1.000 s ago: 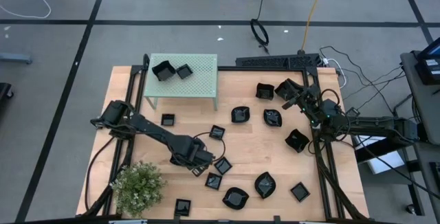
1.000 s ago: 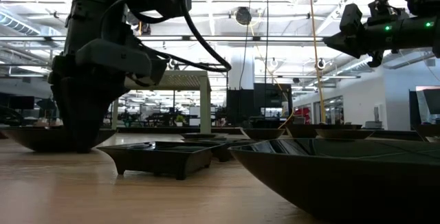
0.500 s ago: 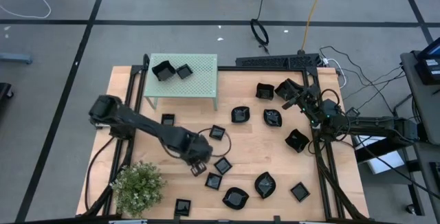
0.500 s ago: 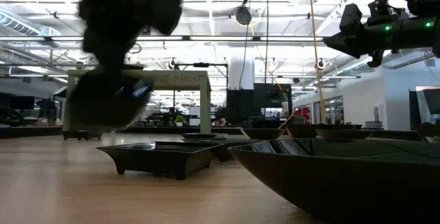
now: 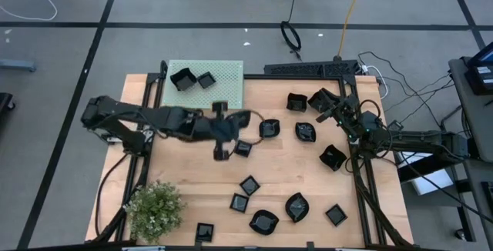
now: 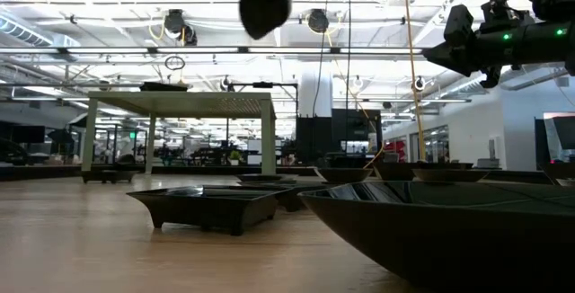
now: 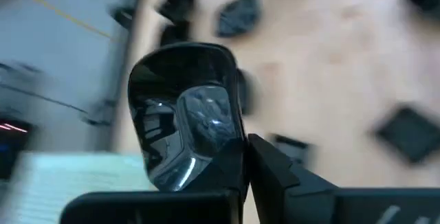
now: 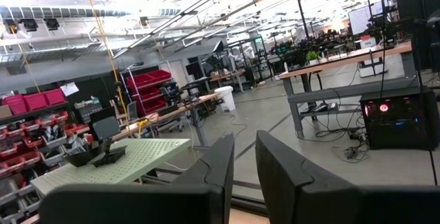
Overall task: Pick & Place Mini shaped plates
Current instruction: Put the leaf shaped plate on the shelf
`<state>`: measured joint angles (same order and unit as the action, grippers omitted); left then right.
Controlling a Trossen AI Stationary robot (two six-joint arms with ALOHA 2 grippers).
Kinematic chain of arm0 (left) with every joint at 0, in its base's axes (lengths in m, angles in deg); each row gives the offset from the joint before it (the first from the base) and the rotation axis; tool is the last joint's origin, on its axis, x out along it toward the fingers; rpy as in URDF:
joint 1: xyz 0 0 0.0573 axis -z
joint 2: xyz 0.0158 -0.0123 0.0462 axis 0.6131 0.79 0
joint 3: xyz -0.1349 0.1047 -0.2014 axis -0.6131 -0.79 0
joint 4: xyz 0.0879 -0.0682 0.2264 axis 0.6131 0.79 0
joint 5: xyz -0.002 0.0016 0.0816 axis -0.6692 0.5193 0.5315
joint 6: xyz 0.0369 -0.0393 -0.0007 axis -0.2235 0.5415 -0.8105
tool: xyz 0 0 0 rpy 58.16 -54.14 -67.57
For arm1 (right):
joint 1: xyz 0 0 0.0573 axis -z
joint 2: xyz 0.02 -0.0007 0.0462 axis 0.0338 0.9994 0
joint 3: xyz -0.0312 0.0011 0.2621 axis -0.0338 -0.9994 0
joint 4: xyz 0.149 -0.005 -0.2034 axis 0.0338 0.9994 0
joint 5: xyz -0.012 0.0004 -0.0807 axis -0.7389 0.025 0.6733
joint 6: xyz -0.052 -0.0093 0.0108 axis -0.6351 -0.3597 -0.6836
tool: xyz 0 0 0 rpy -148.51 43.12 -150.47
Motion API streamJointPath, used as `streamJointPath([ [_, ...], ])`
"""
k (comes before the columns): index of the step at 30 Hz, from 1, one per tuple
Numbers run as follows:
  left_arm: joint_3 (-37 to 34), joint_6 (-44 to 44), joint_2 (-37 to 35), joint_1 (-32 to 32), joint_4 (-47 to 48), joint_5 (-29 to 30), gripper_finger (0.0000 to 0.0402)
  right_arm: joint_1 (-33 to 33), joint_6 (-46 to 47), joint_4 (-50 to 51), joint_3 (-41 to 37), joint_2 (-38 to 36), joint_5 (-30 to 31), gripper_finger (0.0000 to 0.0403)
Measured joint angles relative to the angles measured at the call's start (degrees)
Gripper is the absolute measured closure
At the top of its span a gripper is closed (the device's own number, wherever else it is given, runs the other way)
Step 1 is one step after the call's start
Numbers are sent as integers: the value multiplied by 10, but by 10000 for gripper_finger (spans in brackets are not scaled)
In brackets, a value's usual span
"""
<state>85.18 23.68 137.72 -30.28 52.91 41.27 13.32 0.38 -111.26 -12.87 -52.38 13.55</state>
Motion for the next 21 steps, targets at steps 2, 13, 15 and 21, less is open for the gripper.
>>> streamJointPath([
  [2,1,-72,1,-33,-2,18,379,0,0,0,0,0,0,351],
  [13,2,-302,49,-231,-57,-43,379,0,0,0,0,0,0,351],
  [15,0,-322,61,-254,-47,-59,381,0,0,0,0,0,0,351],
  [21,0,-410,91,-289,-46,-69,393,0,0,1,0,0,0,351],
])
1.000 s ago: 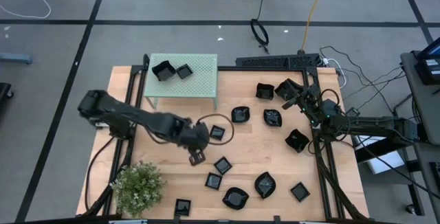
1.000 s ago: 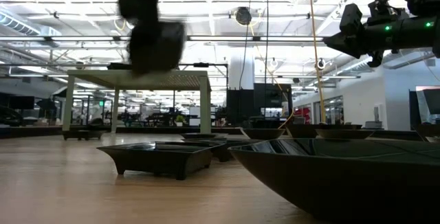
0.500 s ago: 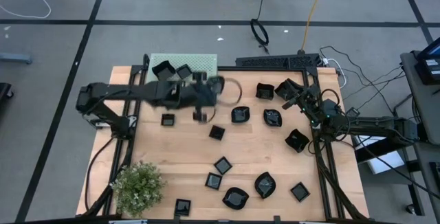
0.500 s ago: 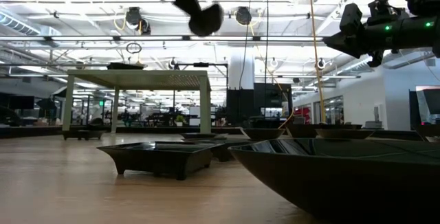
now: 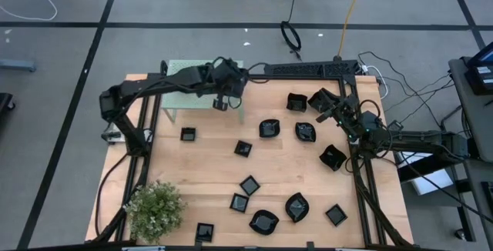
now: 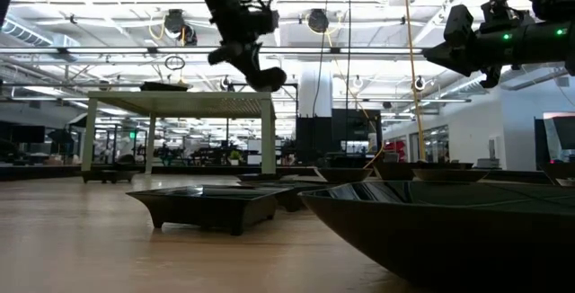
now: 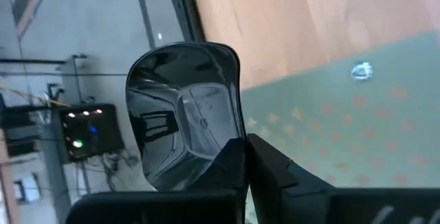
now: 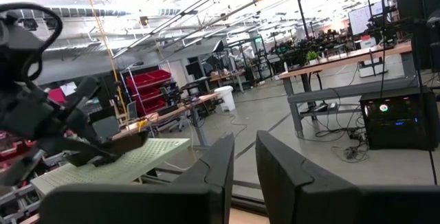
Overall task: Pick & Place Mini shaped plates
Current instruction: Put the leaf shaped plate on the shelf
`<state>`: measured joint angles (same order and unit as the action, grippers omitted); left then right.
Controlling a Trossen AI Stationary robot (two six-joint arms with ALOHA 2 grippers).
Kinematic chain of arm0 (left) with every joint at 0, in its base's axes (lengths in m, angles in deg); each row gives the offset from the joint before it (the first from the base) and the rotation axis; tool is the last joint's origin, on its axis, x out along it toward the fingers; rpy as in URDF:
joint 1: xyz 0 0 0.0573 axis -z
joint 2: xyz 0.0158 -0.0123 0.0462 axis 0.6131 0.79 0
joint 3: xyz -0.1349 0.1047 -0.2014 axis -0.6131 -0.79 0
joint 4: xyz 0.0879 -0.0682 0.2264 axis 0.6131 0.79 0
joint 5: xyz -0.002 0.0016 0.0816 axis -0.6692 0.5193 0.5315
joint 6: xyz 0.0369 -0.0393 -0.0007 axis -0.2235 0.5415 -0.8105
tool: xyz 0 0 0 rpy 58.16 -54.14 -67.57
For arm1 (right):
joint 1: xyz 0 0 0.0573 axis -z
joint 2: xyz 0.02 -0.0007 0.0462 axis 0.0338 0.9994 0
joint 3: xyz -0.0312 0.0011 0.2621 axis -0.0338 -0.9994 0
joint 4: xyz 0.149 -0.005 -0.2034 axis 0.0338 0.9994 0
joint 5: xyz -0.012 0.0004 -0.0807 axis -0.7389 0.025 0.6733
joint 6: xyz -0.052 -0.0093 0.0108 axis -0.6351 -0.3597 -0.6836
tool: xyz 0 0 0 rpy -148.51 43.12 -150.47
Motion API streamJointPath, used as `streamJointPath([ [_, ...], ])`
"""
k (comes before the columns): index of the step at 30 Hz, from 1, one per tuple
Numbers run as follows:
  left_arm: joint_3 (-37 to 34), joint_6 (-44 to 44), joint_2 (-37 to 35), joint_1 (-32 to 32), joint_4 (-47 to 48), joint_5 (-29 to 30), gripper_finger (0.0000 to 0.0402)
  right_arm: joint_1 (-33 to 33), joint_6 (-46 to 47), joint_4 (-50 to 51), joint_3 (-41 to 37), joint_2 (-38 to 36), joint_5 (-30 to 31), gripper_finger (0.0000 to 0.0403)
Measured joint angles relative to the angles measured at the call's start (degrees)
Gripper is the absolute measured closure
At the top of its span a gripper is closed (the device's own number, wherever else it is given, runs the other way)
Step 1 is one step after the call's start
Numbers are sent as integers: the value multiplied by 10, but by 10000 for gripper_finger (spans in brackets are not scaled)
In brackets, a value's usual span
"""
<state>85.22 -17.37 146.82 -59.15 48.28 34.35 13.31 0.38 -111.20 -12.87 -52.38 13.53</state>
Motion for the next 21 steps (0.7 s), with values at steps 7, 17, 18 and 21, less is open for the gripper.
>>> streamJointPath([
  [7,0,-47,0,-21,20,0,381,0,0,1,0,1,0,351],
  [17,0,-46,1,-35,63,-25,379,0,0,0,0,1,0,351],
  [18,0,-46,1,-35,65,-26,379,0,0,0,0,1,0,351],
  [21,0,-47,1,-35,71,-26,386,0,0,-1,0,1,0,351],
])
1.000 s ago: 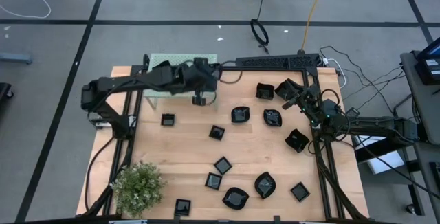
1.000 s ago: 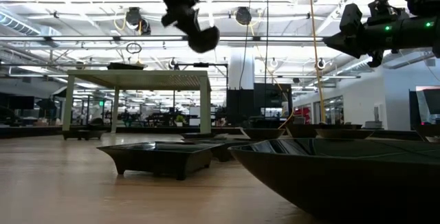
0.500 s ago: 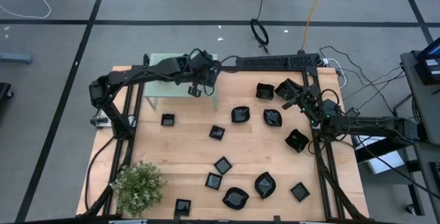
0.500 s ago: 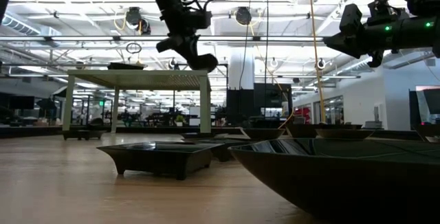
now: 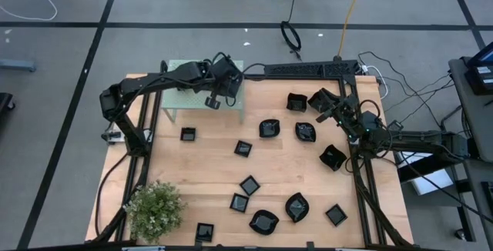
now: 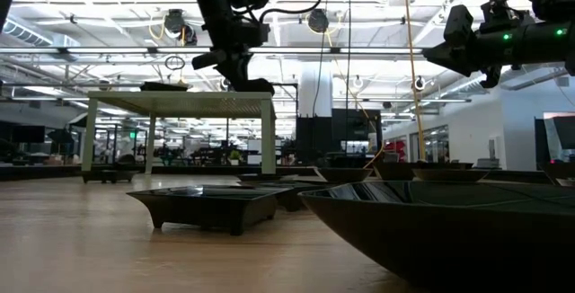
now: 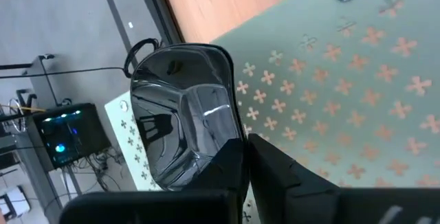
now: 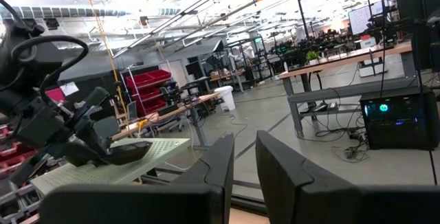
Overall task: Pick & Place Mini shaped plates
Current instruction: Put the leaf shaped plate on the shelf, then stack the square plate on top of the square plate on the shelf
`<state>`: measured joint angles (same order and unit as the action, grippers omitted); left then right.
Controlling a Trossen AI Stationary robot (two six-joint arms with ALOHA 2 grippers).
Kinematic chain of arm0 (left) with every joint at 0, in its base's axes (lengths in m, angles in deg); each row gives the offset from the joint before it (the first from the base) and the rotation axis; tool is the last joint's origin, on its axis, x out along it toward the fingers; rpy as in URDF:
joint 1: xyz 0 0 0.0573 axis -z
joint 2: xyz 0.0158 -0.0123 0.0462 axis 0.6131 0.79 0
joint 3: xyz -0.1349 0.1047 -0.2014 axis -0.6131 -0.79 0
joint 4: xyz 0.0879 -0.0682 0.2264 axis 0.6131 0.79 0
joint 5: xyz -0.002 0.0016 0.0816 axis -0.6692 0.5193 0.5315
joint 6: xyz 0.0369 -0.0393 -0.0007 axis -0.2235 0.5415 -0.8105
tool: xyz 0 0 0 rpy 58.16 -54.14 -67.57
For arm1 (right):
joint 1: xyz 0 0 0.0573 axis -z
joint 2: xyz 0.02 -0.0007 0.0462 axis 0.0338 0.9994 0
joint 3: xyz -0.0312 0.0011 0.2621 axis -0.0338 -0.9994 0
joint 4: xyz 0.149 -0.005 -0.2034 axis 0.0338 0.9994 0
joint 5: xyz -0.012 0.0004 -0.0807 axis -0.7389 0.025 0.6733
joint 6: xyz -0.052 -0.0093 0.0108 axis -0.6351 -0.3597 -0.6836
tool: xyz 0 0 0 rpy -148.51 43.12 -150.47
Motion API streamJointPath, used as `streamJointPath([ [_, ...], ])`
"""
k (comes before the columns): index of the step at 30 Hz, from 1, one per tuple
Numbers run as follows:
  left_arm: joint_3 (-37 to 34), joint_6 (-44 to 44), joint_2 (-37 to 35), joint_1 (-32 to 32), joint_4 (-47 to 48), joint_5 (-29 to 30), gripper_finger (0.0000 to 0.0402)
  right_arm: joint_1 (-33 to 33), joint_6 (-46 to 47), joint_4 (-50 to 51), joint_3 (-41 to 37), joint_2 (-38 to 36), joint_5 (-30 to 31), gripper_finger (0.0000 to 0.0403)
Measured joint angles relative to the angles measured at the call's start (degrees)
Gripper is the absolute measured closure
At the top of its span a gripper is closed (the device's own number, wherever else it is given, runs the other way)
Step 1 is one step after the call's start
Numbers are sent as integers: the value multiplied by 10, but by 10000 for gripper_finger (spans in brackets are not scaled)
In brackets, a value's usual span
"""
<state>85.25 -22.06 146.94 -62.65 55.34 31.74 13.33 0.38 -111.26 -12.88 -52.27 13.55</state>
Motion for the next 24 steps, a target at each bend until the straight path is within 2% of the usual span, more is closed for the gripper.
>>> streamJointPath([
  [6,0,11,0,4,9,0,391,0,0,0,0,0,0,351],
  [16,0,85,0,13,9,2,344,0,0,0,0,0,0,351],
  [24,0,139,-2,29,1,10,287,0,0,0,0,0,0,351],
])
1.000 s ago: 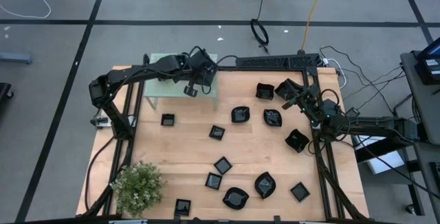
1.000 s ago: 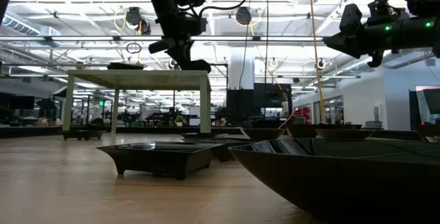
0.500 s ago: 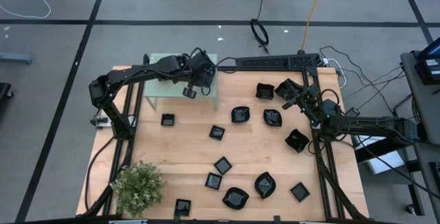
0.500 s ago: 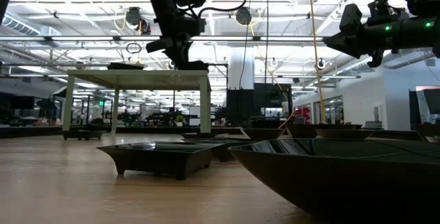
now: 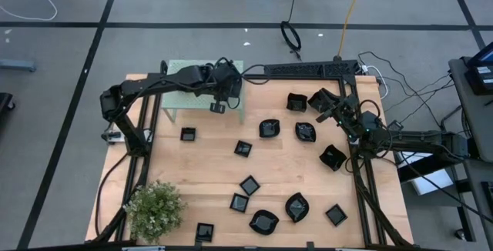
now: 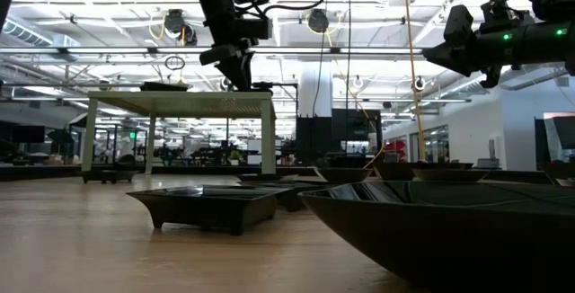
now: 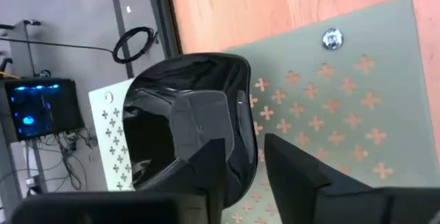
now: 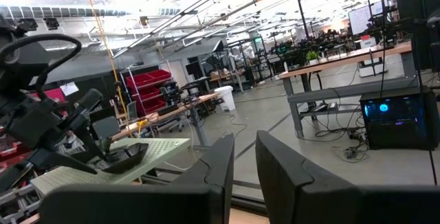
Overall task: Pick & Place Mini shaped plates
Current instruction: Stack the square plate on top of the square plate on the shelf
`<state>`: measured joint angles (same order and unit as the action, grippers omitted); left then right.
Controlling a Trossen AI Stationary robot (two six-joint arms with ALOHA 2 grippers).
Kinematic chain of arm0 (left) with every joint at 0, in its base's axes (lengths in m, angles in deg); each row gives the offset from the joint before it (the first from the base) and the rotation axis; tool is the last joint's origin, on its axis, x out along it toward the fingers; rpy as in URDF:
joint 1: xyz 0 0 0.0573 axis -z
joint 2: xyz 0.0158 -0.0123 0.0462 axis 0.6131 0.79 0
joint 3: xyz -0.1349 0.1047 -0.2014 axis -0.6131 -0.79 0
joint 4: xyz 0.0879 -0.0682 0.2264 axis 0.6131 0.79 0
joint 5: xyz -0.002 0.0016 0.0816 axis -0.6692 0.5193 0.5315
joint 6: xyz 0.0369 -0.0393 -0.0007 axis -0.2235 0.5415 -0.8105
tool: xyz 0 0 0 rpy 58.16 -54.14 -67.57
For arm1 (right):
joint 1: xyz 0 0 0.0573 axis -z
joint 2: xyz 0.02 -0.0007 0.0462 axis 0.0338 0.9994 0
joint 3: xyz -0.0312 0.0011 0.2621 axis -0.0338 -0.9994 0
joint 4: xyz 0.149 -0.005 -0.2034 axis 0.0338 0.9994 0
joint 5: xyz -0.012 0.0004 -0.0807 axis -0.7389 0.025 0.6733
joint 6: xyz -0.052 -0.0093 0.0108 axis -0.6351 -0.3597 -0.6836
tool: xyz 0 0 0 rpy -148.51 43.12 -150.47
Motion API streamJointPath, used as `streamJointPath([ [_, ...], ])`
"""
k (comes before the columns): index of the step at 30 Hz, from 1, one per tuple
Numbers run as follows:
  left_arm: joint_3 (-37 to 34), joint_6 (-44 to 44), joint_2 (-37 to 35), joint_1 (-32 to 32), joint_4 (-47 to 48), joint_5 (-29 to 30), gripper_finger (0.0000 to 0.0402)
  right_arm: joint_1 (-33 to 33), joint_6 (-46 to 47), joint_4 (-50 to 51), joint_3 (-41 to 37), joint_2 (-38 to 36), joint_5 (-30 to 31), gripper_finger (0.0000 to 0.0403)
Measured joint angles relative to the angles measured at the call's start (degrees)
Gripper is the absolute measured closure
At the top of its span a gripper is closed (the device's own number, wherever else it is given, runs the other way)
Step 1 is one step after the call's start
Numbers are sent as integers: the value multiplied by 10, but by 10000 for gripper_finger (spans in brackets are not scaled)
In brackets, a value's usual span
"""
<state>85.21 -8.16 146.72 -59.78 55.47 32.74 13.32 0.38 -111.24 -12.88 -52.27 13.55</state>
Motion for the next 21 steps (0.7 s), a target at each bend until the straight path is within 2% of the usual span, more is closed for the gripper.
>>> streamJointPath([
  [6,0,1,-33,32,-31,52,257,0,0,0,0,0,0,351],
  [10,0,63,-77,60,-53,68,253,0,0,0,0,0,0,351],
  [13,0,160,-107,82,-53,67,252,0,0,0,0,0,0,351],
  [16,1,303,-121,106,-47,67,252,0,0,0,0,0,0,351],
  [21,0,552,-128,138,58,65,252,0,0,0,0,0,0,351],
])
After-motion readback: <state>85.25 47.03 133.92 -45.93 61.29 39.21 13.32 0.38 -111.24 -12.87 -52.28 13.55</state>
